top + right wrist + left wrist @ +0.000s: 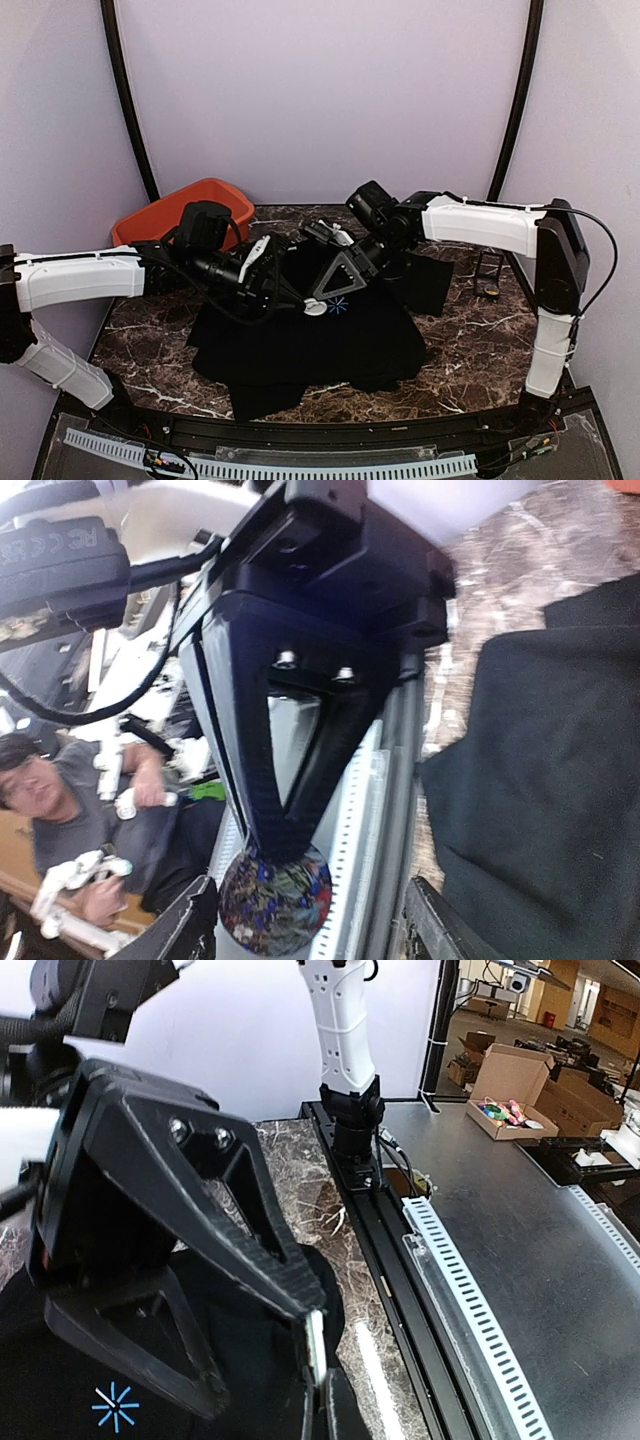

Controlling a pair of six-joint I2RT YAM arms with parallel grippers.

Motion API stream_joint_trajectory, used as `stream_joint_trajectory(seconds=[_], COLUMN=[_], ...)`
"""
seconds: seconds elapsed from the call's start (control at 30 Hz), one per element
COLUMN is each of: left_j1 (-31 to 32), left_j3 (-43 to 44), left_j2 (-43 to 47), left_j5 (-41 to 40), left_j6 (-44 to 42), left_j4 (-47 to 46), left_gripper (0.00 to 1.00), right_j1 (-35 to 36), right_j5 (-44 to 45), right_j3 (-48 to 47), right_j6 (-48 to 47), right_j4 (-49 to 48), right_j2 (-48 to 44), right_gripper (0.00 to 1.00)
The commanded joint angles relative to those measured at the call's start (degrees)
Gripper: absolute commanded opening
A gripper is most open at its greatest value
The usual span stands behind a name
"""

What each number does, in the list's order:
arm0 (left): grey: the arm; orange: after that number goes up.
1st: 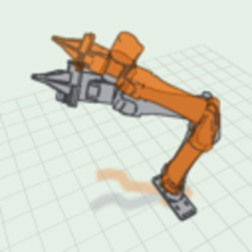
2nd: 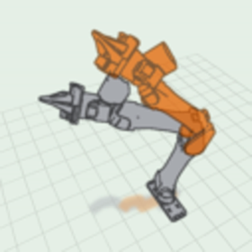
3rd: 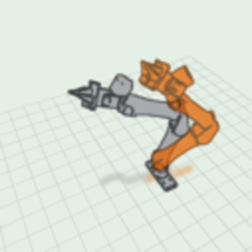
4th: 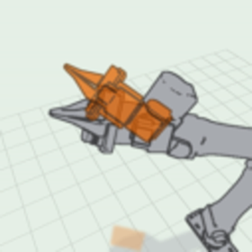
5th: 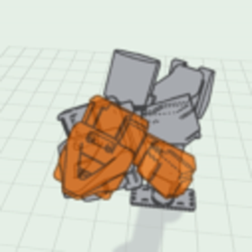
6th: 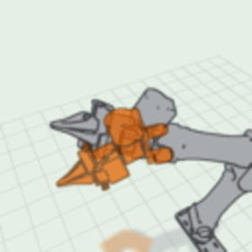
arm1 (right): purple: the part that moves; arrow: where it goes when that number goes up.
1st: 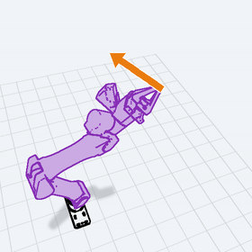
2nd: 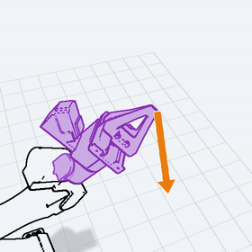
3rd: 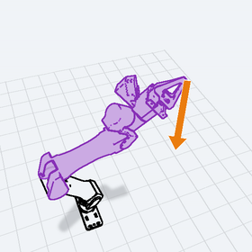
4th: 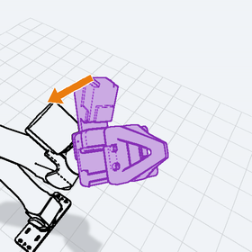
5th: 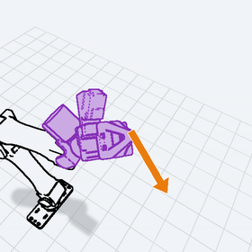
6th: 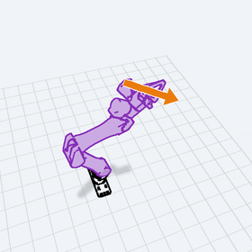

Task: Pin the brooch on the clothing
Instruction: Pass from the right arm to the left, then pass from the left arm to the right

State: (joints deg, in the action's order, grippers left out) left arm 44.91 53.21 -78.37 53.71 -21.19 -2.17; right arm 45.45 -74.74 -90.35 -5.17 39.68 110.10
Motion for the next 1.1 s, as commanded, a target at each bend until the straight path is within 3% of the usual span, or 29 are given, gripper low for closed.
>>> stream_joint_trajectory(seconds=[0.0, 0.2, 0.5, 0.77, 1.07], left_j1=[0.65, -0.62, -4.23, -4.3, -4.3], left_j3=[1.23, 3.31, 2.98, 3.44, 5.58], left_j2=[-0.1, -2.52, -5.35, -6.03, -6.74], left_j5=[-0.29, -2.85, 1.67, 2.78, -0.12], left_j6=[1.21, 5.27, 15.79, 15.93, 11.59], left_j4=[1.28, 2.72, -5.46, -4.82, 1.76], left_gripper=[0.01, 0.01, 0.01, 0.01, 0.01], right_j1=[-1.76, -0.77, 1.27, 2.09, 2.1], right_j5=[9.87, 15.55, 25.24, 31.18, 29.35], right_j3=[2.29, 7.84, 16.99, 14.64, 12.94], right_j6=[-0.94, -6.33, -10.47, -8.7, -12.44], right_j4=[-3.07, -6.41, -18.3, -19.43, -13.62], right_j2=[-5.27, -10.48, -16.61, -13.28, -13.52], right_gripper=[0.62, 0.6, 0.55, 0.46, 0.41])
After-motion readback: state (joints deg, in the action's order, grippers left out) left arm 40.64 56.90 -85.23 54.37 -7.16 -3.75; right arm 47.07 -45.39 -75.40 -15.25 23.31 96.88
